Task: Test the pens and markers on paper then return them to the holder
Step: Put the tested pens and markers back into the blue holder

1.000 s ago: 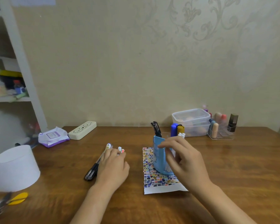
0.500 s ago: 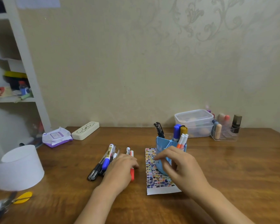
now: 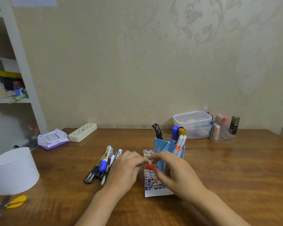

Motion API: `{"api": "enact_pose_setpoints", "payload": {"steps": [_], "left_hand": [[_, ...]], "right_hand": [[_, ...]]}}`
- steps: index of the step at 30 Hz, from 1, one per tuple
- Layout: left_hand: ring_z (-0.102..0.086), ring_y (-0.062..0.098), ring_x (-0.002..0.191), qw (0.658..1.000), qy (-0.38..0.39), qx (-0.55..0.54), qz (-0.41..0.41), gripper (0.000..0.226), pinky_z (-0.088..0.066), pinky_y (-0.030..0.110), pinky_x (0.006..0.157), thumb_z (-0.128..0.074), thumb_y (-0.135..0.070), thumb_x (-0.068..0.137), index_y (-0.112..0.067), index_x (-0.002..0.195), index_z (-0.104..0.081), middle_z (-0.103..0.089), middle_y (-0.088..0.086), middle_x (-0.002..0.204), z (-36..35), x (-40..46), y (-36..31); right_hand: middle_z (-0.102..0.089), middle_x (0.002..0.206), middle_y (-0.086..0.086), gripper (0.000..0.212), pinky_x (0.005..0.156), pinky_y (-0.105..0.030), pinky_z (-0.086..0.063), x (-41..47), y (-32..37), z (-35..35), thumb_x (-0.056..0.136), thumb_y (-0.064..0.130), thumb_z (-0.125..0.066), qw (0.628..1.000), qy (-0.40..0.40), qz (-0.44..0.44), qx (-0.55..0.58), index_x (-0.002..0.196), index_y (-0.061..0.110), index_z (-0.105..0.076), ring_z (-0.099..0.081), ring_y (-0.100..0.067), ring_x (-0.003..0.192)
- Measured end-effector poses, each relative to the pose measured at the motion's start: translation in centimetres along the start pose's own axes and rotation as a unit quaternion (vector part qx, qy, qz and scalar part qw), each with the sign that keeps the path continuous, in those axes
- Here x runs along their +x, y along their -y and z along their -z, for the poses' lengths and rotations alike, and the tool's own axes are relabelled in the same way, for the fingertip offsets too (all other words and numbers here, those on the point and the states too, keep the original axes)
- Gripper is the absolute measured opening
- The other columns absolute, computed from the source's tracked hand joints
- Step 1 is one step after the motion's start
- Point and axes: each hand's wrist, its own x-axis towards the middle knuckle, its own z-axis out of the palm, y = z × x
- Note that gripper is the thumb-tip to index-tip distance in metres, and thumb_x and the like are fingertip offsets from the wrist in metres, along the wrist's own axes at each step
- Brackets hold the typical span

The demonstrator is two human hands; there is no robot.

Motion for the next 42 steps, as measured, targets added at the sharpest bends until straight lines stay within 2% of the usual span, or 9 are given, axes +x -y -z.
{"api": "enact_pose_setpoints", "payload": {"steps": [5,10,14,18,20,24,30,34,42], "left_hand": [[-0.056,0.006,0.101,0.993,-0.041,-0.110,0.009,0.034,-0.046,0.022,0.084,-0.069,-0.009,0.088,-0.035,0.110,-0.071,-0.061,-0.023,0.098,-0.2,0.2,-0.4],[-0.057,0.009,0.108,0.985,-0.046,-0.164,-0.003,0.033,-0.047,0.024,0.089,-0.072,-0.016,0.088,-0.038,0.113,-0.070,-0.064,-0.022,0.104,0.0,0.1,-1.7],[-0.052,0.003,0.122,0.977,-0.008,-0.210,0.028,0.044,-0.045,0.028,0.097,-0.049,-0.060,0.094,-0.049,0.136,-0.050,-0.055,-0.026,0.122,0.4,0.0,-2.5],[-0.037,-0.013,0.127,0.987,0.044,-0.148,0.051,0.050,-0.043,0.026,0.096,-0.031,-0.066,0.097,-0.061,0.146,-0.021,-0.033,-0.038,0.136,0.2,0.1,-2.6],[-0.032,-0.020,0.125,0.989,0.065,-0.125,0.046,0.051,-0.041,0.023,0.094,-0.028,-0.066,0.097,-0.060,0.147,-0.016,-0.027,-0.041,0.137,-0.1,0.1,-2.7],[-0.031,-0.022,0.123,0.990,0.063,-0.121,0.045,0.053,-0.038,0.013,0.087,-0.029,-0.064,0.098,-0.055,0.150,-0.020,-0.026,-0.039,0.137,-0.2,0.3,-2.7],[-0.039,-0.008,0.126,0.989,0.032,-0.138,0.033,0.039,-0.040,0.015,0.092,-0.037,-0.053,0.101,-0.053,0.140,-0.040,-0.033,-0.034,0.130,0.0,0.1,-2.5],[-0.039,-0.007,0.128,0.991,0.033,-0.125,0.038,0.041,-0.044,0.028,0.102,-0.039,-0.050,0.101,-0.049,0.142,-0.033,-0.027,-0.034,0.139,0.0,0.1,-2.6],[-0.022,-0.016,0.134,0.992,0.070,-0.100,0.023,0.052,-0.033,0.022,0.105,-0.035,-0.052,0.103,-0.051,0.151,-0.015,-0.008,-0.041,0.150,-0.7,0.1,-2.6]], "right_hand": [[-0.053,0.105,0.033,0.027,0.068,-0.011,-0.044,0.1,0.1,0.7,0.091,0.057,-0.059,0.999,-0.049,0.005,0.015,0.115,0.045,-0.055,-0.055,0.007,0.092],[-0.058,0.102,0.025,0.018,0.068,-0.016,-0.046,0.1,0.0,0.8,0.092,0.049,-0.061,0.996,-0.077,0.011,0.036,0.108,0.041,-0.058,-0.058,-0.003,0.088],[-0.063,0.085,0.016,0.016,0.059,-0.017,-0.044,0.5,-0.2,2.4,0.092,0.050,-0.060,0.984,-0.157,-0.008,0.087,0.099,0.035,-0.061,-0.060,-0.012,0.071],[-0.066,0.078,0.008,0.017,0.057,-0.033,-0.051,0.8,-0.6,4.1,0.094,0.048,-0.055,0.959,-0.236,-0.037,0.154,0.095,0.032,-0.062,-0.061,-0.017,0.066],[-0.065,0.079,0.008,0.022,0.057,-0.030,-0.052,0.8,-0.7,4.5,0.094,0.049,-0.052,0.952,-0.254,-0.045,0.166,0.095,0.029,-0.062,-0.062,-0.015,0.069],[-0.065,0.082,0.013,0.015,0.056,-0.017,-0.046,0.8,-1.1,4.8,0.097,0.042,-0.051,0.942,-0.279,-0.056,0.175,0.096,0.029,-0.058,-0.063,-0.010,0.071],[-0.060,0.078,0.007,0.014,0.054,-0.049,-0.049,0.9,-1.4,5.2,0.106,0.040,-0.041,0.926,-0.327,-0.061,0.180,0.099,0.035,-0.052,-0.055,-0.019,0.060],[-0.060,0.079,0.008,0.009,0.055,-0.045,-0.048,1.0,-2.0,5.1,0.105,0.040,-0.041,0.918,-0.348,-0.067,0.176,0.101,0.038,-0.049,-0.056,-0.018,0.063],[-0.061,0.081,0.016,0.010,0.062,-0.020,-0.044,1.0,-1.9,5.4,0.101,0.036,-0.047,0.934,-0.320,-0.069,0.143,0.099,0.029,-0.055,-0.058,-0.012,0.070]]}}
